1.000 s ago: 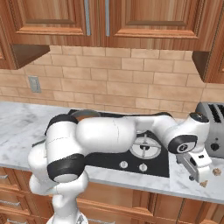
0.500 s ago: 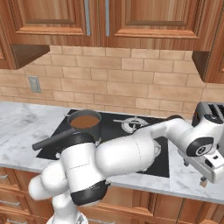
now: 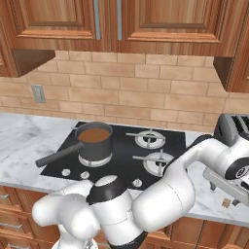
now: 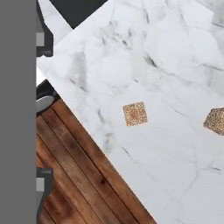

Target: Pick up the sugar cube(s) and place them in the saucepan with hot chocolate.

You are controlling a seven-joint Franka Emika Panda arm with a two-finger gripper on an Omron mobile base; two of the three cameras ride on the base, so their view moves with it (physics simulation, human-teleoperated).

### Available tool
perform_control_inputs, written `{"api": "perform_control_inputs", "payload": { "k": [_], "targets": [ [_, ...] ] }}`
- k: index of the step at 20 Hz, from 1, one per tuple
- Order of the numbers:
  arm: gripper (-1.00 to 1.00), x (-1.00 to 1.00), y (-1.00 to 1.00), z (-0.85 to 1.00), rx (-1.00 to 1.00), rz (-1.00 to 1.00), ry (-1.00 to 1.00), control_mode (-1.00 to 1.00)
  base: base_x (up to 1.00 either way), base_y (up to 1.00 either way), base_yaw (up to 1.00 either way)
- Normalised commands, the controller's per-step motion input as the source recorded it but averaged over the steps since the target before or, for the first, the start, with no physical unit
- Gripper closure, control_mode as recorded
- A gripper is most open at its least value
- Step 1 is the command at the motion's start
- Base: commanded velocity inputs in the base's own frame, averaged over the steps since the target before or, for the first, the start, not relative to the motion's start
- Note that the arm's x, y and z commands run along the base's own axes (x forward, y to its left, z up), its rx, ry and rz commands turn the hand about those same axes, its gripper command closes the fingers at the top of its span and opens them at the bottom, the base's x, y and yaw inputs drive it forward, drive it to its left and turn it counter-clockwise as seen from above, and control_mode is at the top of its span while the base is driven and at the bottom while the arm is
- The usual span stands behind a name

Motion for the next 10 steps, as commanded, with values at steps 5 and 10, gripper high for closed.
{"api": "perform_control_inputs", "payload": {
  "k": [5, 10],
  "targets": [
    [-1.00, 0.11, -0.02, -0.29, 0.00, 0.19, 0.00, -1.00, 0.00, 0.00, 0.00],
    [-1.00, 0.19, -0.01, -0.32, 0.00, 0.19, 0.00, -1.00, 0.00, 0.00, 0.00]
  ]
}}
